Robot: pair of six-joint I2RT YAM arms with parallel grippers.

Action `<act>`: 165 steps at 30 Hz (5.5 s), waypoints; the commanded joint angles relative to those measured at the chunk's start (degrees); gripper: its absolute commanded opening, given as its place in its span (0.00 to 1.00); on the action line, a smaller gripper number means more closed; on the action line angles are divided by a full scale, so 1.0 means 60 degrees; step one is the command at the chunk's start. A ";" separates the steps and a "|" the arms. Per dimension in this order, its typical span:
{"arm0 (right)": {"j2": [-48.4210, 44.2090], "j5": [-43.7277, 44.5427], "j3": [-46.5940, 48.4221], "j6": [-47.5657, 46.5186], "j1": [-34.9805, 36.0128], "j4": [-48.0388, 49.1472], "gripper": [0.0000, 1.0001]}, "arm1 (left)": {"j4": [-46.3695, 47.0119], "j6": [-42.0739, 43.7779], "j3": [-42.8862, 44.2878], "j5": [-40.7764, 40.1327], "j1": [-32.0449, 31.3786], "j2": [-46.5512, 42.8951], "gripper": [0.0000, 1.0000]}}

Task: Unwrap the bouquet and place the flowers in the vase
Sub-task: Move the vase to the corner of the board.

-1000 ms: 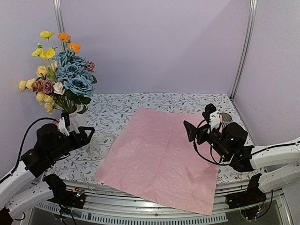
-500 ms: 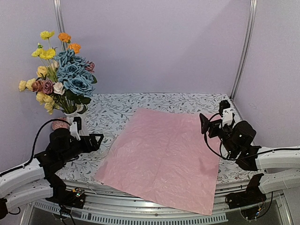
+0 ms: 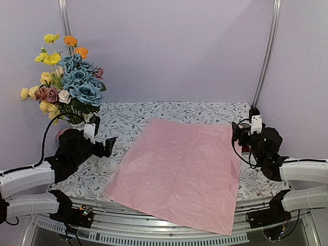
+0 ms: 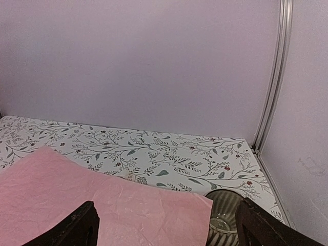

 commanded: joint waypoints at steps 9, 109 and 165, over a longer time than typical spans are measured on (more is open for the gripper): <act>-0.0081 -0.0172 -0.0238 -0.0697 -0.0405 0.0442 0.94 | -0.2412 -0.0682 0.0077 0.0008 0.0109 -0.2698 0.80; -0.0526 -0.0548 -0.0623 -0.0185 -0.0577 0.1278 0.94 | 0.5168 0.1290 -0.0909 0.0213 0.3003 0.0033 0.62; -0.0752 -0.0844 -0.0598 -0.0126 -0.0577 0.1038 0.94 | 0.3102 0.0882 -0.0850 -0.1337 0.3011 -0.1186 0.97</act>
